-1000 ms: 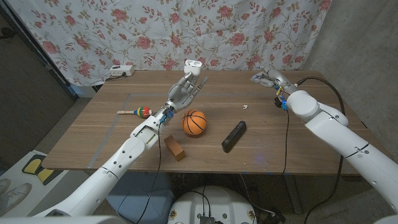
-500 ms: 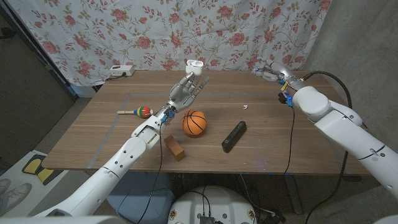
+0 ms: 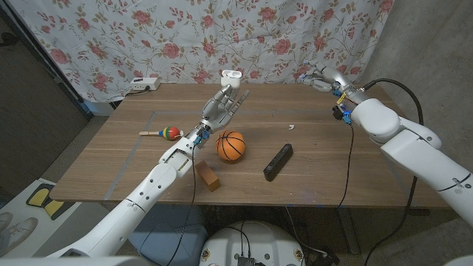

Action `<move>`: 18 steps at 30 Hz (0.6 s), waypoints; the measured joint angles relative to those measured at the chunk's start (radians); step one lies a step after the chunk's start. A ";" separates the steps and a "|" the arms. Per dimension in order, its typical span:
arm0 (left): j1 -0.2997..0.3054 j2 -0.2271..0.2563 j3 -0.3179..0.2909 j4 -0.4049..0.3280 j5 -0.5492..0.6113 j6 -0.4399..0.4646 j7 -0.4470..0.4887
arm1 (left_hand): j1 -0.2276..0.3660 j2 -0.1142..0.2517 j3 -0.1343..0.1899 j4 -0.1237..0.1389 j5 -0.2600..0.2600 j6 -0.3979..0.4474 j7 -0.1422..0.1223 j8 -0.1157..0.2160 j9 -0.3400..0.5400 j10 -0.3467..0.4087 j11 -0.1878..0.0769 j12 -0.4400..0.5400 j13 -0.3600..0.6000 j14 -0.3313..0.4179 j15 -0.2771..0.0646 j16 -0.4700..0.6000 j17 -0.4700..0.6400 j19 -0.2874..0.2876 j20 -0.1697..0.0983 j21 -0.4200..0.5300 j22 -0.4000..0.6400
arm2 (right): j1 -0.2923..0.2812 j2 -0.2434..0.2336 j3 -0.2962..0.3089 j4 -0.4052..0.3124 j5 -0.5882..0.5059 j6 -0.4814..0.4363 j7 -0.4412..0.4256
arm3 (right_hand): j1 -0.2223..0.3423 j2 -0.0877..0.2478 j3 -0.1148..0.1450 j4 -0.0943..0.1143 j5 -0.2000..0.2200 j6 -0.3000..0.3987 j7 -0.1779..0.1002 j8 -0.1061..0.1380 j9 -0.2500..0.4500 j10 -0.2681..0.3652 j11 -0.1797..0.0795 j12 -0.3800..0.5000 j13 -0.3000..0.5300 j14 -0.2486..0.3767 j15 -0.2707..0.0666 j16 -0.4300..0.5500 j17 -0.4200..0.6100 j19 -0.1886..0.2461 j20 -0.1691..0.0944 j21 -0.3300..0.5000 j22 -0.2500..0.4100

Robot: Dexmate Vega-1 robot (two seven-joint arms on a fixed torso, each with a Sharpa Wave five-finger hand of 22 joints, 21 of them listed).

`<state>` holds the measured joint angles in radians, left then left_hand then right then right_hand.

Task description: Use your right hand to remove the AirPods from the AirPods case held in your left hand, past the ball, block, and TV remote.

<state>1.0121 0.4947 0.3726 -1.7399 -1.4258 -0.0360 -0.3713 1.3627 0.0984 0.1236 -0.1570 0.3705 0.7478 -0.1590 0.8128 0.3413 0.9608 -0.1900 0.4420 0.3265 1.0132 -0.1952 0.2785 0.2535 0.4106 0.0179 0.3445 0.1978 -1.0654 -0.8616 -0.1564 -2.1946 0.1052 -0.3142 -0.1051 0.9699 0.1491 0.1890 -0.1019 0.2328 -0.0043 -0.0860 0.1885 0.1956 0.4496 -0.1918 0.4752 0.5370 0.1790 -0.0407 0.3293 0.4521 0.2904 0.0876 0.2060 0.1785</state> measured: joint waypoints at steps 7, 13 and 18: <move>-0.001 -0.010 0.002 0.004 -0.002 -0.006 0.000 | 0.001 -0.001 0.000 0.000 0.000 0.000 0.000 -0.001 0.000 0.000 0.000 0.002 0.000 0.000 0.000 0.000 0.000 0.000 0.000 0.000 0.000 | 0.001 -0.011 0.003 -0.034 -0.001 0.004 -0.007 | -0.004 -0.004 -0.006 -0.006 0.000 -0.009 0.002 0.000 0.000 0.000 0.000 0.000 0.001 0.000 0.000 0.000 0.000 0.000 0.000 0.000 -0.001; -0.002 -0.018 0.003 0.015 -0.004 -0.010 -0.001 | 0.002 -0.002 0.000 0.000 -0.001 0.000 0.000 -0.002 -0.002 0.000 0.000 0.002 0.000 0.000 0.000 -0.001 0.000 -0.004 -0.004 0.000 0.000 | 0.011 -0.015 -0.004 -0.055 -0.013 0.007 -0.014 | -0.007 -0.001 -0.006 -0.006 0.000 -0.012 -0.002 0.000 0.000 0.000 0.000 0.000 0.003 0.000 0.000 0.000 0.000 0.000 0.000 0.000 -0.002; -0.001 -0.019 0.001 0.016 -0.006 -0.014 0.004 | 0.002 -0.002 0.000 0.000 -0.004 0.000 0.000 -0.002 -0.004 0.000 0.000 0.002 0.000 0.000 0.000 0.002 -0.001 -0.005 -0.006 0.000 0.000 | 0.026 -0.014 -0.017 -0.068 -0.015 0.007 -0.015 | -0.012 -0.004 -0.006 -0.006 0.000 -0.012 -0.002 0.000 0.000 0.004 0.004 0.000 0.003 0.000 0.000 0.000 -0.001 -0.006 0.006 0.000 -0.001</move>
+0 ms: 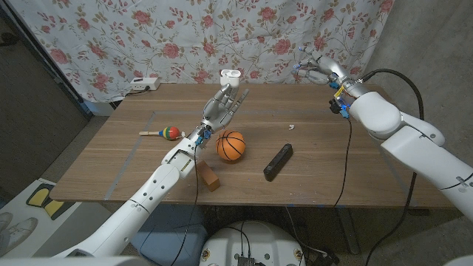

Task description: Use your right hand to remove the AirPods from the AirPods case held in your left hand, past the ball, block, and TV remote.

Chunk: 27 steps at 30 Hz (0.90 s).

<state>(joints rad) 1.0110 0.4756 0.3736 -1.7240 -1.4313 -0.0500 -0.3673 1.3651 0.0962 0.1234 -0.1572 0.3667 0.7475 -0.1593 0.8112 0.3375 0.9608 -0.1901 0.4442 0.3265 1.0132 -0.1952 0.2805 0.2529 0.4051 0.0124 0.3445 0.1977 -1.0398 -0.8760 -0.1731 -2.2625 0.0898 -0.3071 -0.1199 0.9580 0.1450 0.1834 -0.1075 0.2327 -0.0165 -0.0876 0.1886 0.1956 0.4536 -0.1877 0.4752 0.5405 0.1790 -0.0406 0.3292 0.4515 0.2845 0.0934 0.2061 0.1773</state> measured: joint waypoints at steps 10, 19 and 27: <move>0.012 0.003 -0.015 -0.007 0.004 -0.015 0.027 | 0.000 0.000 -0.001 -0.001 0.000 0.001 -0.004 -0.001 -0.002 0.000 0.000 0.000 0.000 0.000 0.000 0.002 0.000 0.000 0.000 0.000 0.000 | 0.036 0.012 -0.023 -0.029 0.026 -0.021 0.027 | 0.000 0.000 0.000 0.000 0.000 0.004 0.004 0.004 0.000 0.001 0.001 0.000 0.000 0.000 0.000 0.000 -0.002 -0.007 0.007 0.000 0.002; 0.012 -0.006 -0.019 0.003 0.004 -0.025 0.029 | -0.001 0.002 0.000 0.000 -0.003 0.004 -0.007 0.004 -0.001 0.000 0.000 -0.001 0.000 0.000 0.000 0.002 0.005 0.000 0.000 0.004 0.000 | 0.064 0.018 -0.046 -0.056 0.038 -0.041 0.051 | 0.000 0.000 0.000 -0.006 0.000 0.008 0.000 0.008 0.000 0.018 0.010 0.000 -0.003 0.000 0.000 0.004 -0.007 -0.003 0.011 0.000 0.002; -0.001 -0.013 -0.015 0.019 0.004 -0.025 0.027 | -0.002 0.002 0.000 0.000 -0.004 0.004 -0.007 0.004 -0.001 0.001 0.001 -0.002 0.000 0.000 0.000 0.002 0.005 0.000 0.000 0.004 0.000 | 0.082 0.018 -0.060 -0.083 0.037 -0.054 0.064 | 0.000 0.000 0.004 -0.010 -0.001 0.013 0.006 0.008 0.000 0.036 0.017 0.000 -0.004 0.007 0.002 0.008 -0.007 -0.009 0.016 0.000 0.002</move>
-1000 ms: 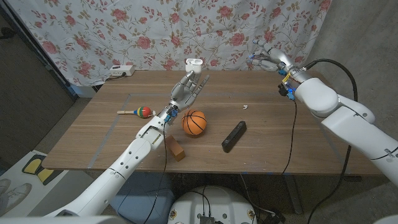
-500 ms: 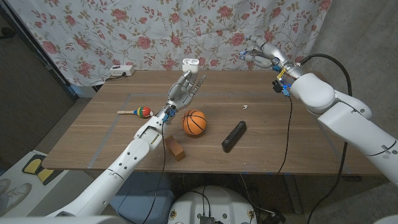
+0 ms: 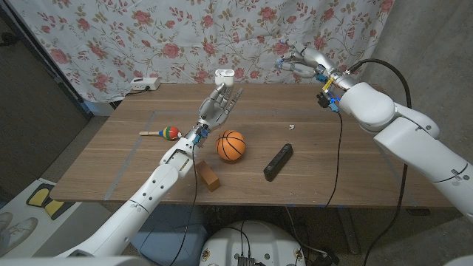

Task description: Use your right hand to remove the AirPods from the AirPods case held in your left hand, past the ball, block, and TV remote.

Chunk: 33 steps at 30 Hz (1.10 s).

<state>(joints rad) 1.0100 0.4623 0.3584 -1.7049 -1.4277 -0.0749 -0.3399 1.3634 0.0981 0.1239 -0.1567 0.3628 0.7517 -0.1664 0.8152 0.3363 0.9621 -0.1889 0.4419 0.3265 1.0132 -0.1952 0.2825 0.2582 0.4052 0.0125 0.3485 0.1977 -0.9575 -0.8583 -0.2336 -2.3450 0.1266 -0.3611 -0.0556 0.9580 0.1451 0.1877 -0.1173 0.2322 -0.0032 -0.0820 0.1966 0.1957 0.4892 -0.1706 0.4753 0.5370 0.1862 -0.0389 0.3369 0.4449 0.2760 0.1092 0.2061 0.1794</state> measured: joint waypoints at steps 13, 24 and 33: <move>-0.009 -0.015 0.007 0.020 0.002 0.003 0.000 | 0.000 0.000 0.000 0.000 0.000 0.000 0.000 0.000 0.000 0.006 0.000 -0.007 0.000 0.000 0.000 0.000 0.000 -0.005 -0.005 0.000 0.000 | 0.036 -0.002 -0.026 -0.033 -0.002 -0.019 0.034 | 0.000 0.000 0.000 -0.008 0.000 0.004 0.004 0.000 0.000 0.010 0.004 0.000 -0.004 0.004 -0.002 0.004 0.000 0.000 0.000 0.000 0.000; -0.010 -0.024 0.009 0.028 0.005 0.003 0.011 | -0.001 0.001 0.000 0.000 -0.004 0.000 0.000 -0.001 0.000 0.006 0.000 -0.011 0.000 -0.006 -0.006 -0.001 -0.001 -0.005 -0.005 0.000 0.000 | 0.083 0.008 -0.066 -0.051 -0.005 -0.054 0.062 | 0.000 0.000 0.003 -0.011 0.000 0.011 0.011 0.000 0.000 0.005 0.020 -0.013 -0.014 0.009 0.003 0.007 -0.003 0.018 -0.004 0.000 -0.003; -0.010 -0.028 0.013 0.032 0.011 0.001 0.025 | -0.001 0.001 0.000 0.000 -0.008 -0.001 0.000 0.000 0.000 0.006 0.000 -0.009 0.000 0.009 -0.020 -0.004 -0.001 -0.011 0.000 0.000 0.000 | 0.108 0.018 -0.097 -0.056 -0.022 -0.077 0.074 | 0.000 0.000 0.004 -0.013 0.000 0.011 0.011 0.000 0.000 0.006 0.030 -0.024 -0.021 0.009 0.003 0.007 -0.005 0.010 0.004 0.000 -0.003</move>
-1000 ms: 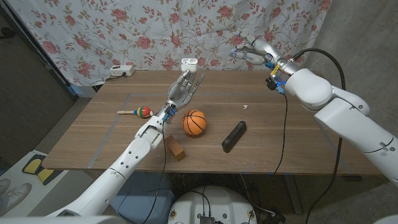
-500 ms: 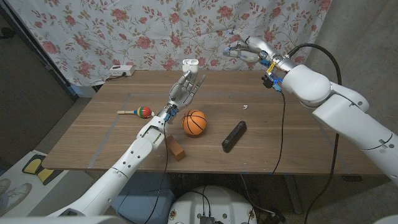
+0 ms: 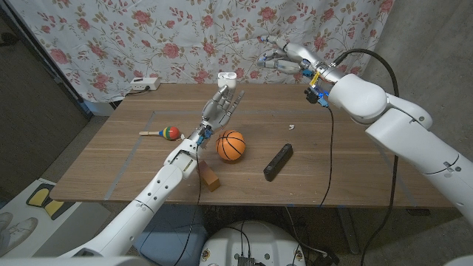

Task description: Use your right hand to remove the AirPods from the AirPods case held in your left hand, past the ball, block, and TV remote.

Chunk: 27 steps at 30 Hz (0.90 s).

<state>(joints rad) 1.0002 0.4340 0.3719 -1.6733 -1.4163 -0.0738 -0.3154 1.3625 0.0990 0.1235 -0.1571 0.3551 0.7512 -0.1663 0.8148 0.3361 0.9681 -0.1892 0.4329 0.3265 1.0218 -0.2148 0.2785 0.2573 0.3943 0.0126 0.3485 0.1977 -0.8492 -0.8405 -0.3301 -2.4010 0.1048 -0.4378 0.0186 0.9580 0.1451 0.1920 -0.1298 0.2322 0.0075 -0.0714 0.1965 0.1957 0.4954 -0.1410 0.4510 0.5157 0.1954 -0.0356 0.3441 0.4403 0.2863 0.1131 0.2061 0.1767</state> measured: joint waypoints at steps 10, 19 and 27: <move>-0.011 -0.006 0.008 0.009 0.002 0.001 0.007 | 0.000 0.000 0.000 0.000 0.000 0.001 -0.004 0.000 0.000 0.000 0.000 0.001 0.000 0.000 0.000 0.004 0.000 0.000 0.000 0.000 0.000 | 0.021 0.011 -0.027 -0.009 -0.039 -0.044 0.007 | 0.011 -0.011 -0.003 -0.009 0.000 0.001 0.006 0.000 0.000 0.011 0.003 -0.015 -0.018 0.005 -0.005 0.008 -0.008 -0.052 0.001 -0.018 0.000; -0.011 -0.004 0.009 0.011 0.015 0.005 0.030 | 0.000 0.000 -0.001 -0.001 -0.001 0.001 -0.004 0.000 0.000 0.000 0.000 0.000 0.000 0.000 0.000 0.004 0.000 0.000 0.000 0.000 0.000 | 0.073 0.034 -0.095 -0.009 -0.074 -0.060 0.032 | 0.011 -0.011 0.000 -0.011 0.000 0.001 0.006 0.000 0.000 0.015 0.006 -0.028 -0.029 0.005 -0.005 0.008 -0.019 -0.070 -0.002 -0.021 0.000; -0.007 0.004 0.009 0.003 0.024 0.005 0.053 | 0.000 0.000 -0.001 -0.001 -0.004 0.001 -0.004 0.000 0.000 0.000 0.000 0.000 0.000 0.000 0.000 0.004 0.003 0.000 0.000 0.000 0.000 | 0.096 0.042 -0.124 -0.002 -0.109 -0.066 0.056 | 0.011 -0.011 0.000 -0.011 0.000 0.001 0.005 0.000 0.000 0.015 0.015 -0.042 -0.038 0.005 -0.005 0.008 -0.024 -0.079 0.007 -0.021 -0.002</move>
<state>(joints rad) 0.9932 0.4382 0.3810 -1.6700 -1.3921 -0.0688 -0.2627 1.3624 0.0990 0.1227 -0.1579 0.3512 0.7517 -0.1701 0.8149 0.3360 0.9678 -0.1892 0.4324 0.3265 1.0220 -0.2148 0.2825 0.2599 0.3944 0.0126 0.3485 0.1977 -0.7536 -0.7980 -0.4540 -2.4027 -0.0042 -0.5042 0.0747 0.9687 0.1345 0.1919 -0.1407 0.2321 0.0089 -0.0659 0.1965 0.1957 0.5101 -0.1264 0.4090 0.4774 0.2006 -0.0408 0.3517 0.4160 0.2072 0.1203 0.1848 0.1743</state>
